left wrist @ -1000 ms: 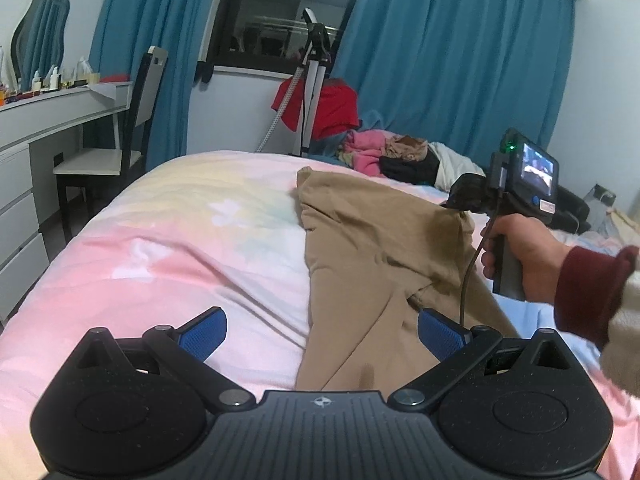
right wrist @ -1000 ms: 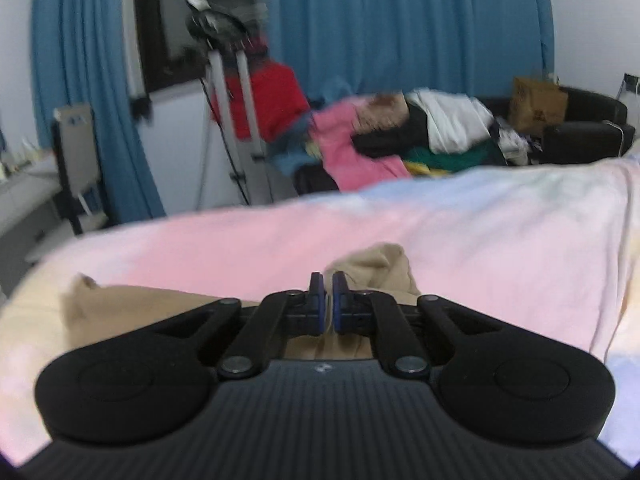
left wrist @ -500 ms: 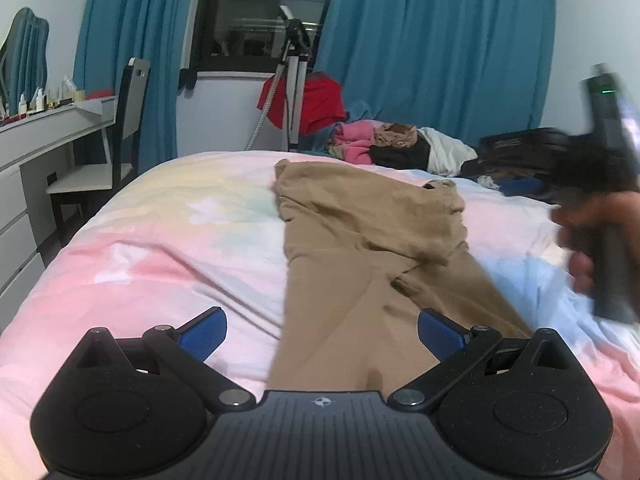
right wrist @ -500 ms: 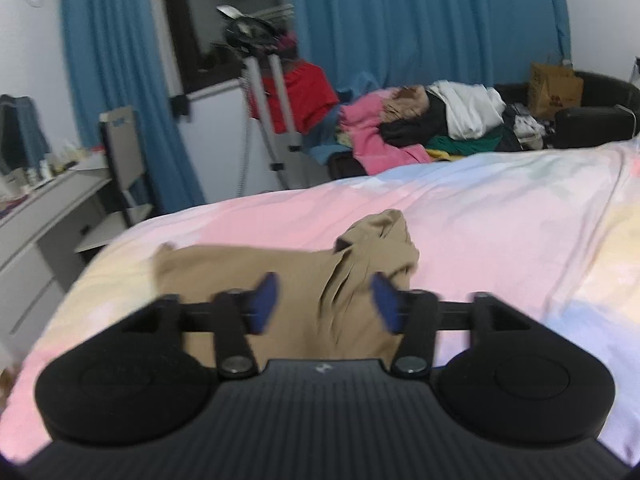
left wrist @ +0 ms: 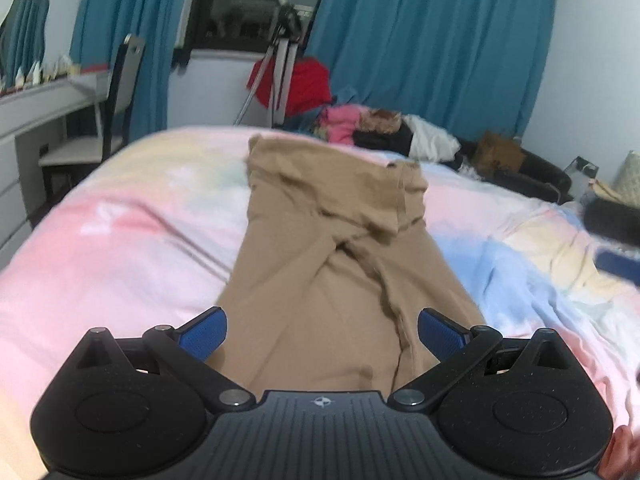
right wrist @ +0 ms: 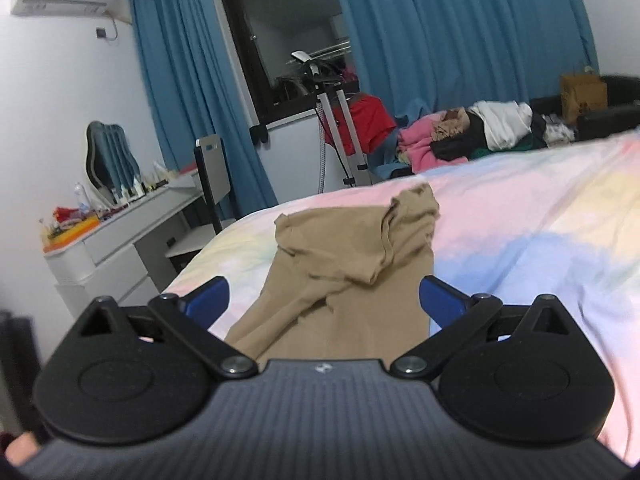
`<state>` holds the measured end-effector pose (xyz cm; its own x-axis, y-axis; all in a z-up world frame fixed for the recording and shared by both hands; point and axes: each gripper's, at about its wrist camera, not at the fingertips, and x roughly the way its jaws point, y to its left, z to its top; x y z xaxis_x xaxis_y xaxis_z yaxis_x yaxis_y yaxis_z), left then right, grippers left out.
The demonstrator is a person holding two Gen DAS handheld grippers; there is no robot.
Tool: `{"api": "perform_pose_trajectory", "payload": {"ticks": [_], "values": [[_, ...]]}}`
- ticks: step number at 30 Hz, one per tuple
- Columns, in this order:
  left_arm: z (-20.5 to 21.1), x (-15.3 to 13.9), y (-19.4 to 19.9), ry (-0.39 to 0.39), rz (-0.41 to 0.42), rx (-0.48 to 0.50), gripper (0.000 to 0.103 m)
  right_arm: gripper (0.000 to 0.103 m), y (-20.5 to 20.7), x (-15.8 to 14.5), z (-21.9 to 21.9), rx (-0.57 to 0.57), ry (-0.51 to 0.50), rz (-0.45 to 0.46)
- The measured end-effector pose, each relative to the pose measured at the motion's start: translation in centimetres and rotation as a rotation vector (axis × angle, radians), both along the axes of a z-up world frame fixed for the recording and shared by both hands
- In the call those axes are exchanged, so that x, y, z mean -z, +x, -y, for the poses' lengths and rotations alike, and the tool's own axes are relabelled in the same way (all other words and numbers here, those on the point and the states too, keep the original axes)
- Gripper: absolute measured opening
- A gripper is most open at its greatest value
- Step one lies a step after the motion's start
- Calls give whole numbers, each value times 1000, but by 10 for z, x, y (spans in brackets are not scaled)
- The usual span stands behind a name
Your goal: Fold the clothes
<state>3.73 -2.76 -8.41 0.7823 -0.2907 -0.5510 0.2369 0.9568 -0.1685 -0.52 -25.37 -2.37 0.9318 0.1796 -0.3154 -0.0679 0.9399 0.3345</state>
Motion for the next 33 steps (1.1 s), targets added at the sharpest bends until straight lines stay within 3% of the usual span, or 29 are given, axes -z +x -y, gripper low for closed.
{"api": "perform_pose_trajectory", "payload": {"ticks": [5, 11, 13, 16, 20, 24, 29, 33], "values": [[-12, 1, 0, -21, -60, -81, 102, 103, -15, 13, 13, 35, 49, -30], [-66, -2, 7, -87, -189, -228, 100, 103, -12, 21, 25, 76, 88, -60], [-87, -2, 13, -117, -258, -254, 97, 103, -10, 25, 30, 73, 119, -79], [-122, -1, 19, -236, -377, -276, 95, 103, -8, 29, 37, 71, 160, -88], [-150, 2, 25, -264, -521, -233, 93, 103, -4, 35, 44, 70, 208, -101], [-154, 6, 25, -99, -611, -204, 87, 103, 1, 38, 46, 57, 246, -111], [-145, 13, 21, -14, -675, -145, 71, 103, 2, 39, 45, 44, 254, -126], [-125, 9, 10, 105, -637, -70, 32, 103, 0, 40, 46, 38, 256, -140]]}}
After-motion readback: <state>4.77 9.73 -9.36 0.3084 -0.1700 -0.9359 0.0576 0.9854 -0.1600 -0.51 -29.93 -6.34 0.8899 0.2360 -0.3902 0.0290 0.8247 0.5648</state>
